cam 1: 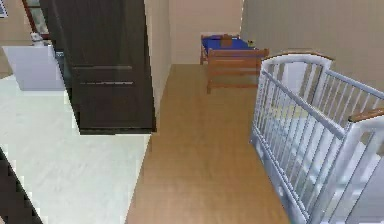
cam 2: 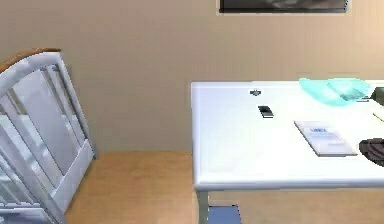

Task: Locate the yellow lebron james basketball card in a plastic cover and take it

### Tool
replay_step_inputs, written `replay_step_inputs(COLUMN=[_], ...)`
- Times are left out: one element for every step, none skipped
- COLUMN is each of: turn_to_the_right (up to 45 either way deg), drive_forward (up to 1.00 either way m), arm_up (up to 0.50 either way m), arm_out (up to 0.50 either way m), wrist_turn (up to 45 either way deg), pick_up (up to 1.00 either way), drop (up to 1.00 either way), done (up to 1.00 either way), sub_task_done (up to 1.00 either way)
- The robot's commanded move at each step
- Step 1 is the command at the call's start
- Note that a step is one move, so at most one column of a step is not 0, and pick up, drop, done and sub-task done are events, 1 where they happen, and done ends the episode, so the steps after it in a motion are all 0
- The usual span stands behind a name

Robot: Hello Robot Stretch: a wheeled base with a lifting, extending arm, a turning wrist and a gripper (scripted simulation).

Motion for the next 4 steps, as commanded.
replay_step_inputs(turn_to_the_right=[0.0,42.0,0.0,-45.0], drive_forward=[0.65,0.0,0.15,0.0], arm_up=[0.0,0.0,0.0,0.0], arm_out=[0.0,0.0,0.0,0.0], wrist_turn=[0.0,0.0,0.0,0.0], pick_up=[0.0,0.0,0.0,0.0], drop=[0.0,0.0,0.0,0.0], done=[0.0,0.0,0.0,0.0], sub_task_done=[0.0,0.0,0.0,0.0])
